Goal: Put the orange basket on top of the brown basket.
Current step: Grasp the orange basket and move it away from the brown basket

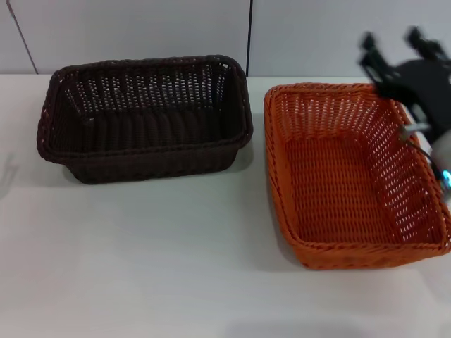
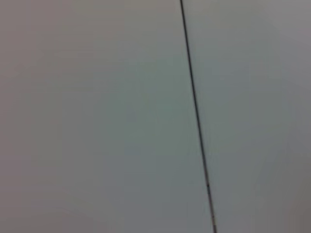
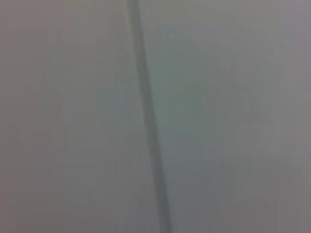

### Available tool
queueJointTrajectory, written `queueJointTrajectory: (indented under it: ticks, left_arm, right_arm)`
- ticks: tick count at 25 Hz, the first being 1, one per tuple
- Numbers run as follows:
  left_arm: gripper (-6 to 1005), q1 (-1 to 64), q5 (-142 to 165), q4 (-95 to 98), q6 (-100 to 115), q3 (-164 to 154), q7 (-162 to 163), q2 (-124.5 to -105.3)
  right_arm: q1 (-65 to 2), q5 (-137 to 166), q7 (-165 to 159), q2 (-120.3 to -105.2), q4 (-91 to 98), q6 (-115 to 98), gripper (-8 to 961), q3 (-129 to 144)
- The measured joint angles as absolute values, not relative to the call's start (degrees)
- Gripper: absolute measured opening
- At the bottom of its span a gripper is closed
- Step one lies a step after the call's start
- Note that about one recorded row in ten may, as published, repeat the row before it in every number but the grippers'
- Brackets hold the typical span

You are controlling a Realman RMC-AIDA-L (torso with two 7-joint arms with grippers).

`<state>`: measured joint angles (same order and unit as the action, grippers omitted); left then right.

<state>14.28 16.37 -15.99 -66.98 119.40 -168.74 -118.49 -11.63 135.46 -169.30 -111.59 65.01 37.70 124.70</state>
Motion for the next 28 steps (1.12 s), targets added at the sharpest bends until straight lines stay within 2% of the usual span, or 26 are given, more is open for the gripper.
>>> queueJointTrajectory:
  ticks: [2,3,5,6,7,8,11,12,13,14,15,17,23,28]
  left_arm:
    - [848,13.58,16.10,-15.82,-66.95,119.38,-168.78,-118.55]
    - [848,13.49,16.05,-15.49,-66.92,119.38,-168.79,-118.55]
    - [848,13.44,15.83,-14.77,-66.62,119.38,-168.81,-118.55]
    - [848,13.48,15.72,-14.62,-66.40,119.38,-168.81,-118.55]
    - [848,13.56,15.65,-14.29,-65.75,119.37,-168.83,-118.55]
    - [848,13.56,15.65,-14.29,-65.75,119.37,-168.83,-118.55]
    - [847,13.87,15.55,-13.84,-63.09,119.36,-168.84,-118.54]
    - [847,13.90,15.53,-13.84,-62.43,119.36,-168.85,-118.54]
    - [847,13.91,15.49,-13.84,-62.05,119.36,-168.85,-118.54]
    - [847,13.91,15.49,-13.84,-62.05,119.36,-168.85,-118.54]
    - [847,13.93,15.42,-13.84,-61.90,119.37,-168.86,-118.55]
    - [847,14.00,15.26,-13.88,-61.50,120.01,-168.87,-118.60]
    - [846,14.20,15.22,-13.44,-61.19,120.84,-168.89,-118.59]
    - [846,14.35,15.20,-13.18,-61.13,120.89,-168.92,-118.59]
  right_arm:
    - [-11.49,137.17,-169.14,-109.11,77.78,16.79,706,120.50]
    - [-11.49,137.17,-169.14,-109.11,77.78,16.79,706,120.50]
    - [-11.61,139.95,-168.62,-110.05,89.93,-7.37,705,112.13]
    - [-11.61,139.95,-168.62,-110.05,89.93,-7.37,705,112.13]
    - [-12.83,141.51,-167.97,-111.97,97.55,-25.55,705,104.65]
    - [-12.83,141.51,-167.97,-111.97,97.55,-25.55,705,104.65]
    - [-15.61,140.90,-162.89,-115.31,105.48,-51.79,705,93.98]
    - [-17.09,138.58,-156.98,-117.29,109.19,-66.96,705,87.71]
    - [-17.09,138.58,-156.98,-117.29,109.19,-66.96,705,87.71]
    - [-18.34,135.58,-152.14,-118.23,111.87,-80.08,705,82.83]
    - [-18.34,135.58,-152.14,-118.23,111.87,-80.08,705,82.83]
    - [-20.53,133.78,-149.13,-118.29,114.83,-96.10,705,78.78]
    - [-22.24,137.14,-148.34,-118.08,114.79,-105.15,705,76.96]
    - [-24.27,141.59,-147.29,-118.50,110.49,-106.32,705,77.69]
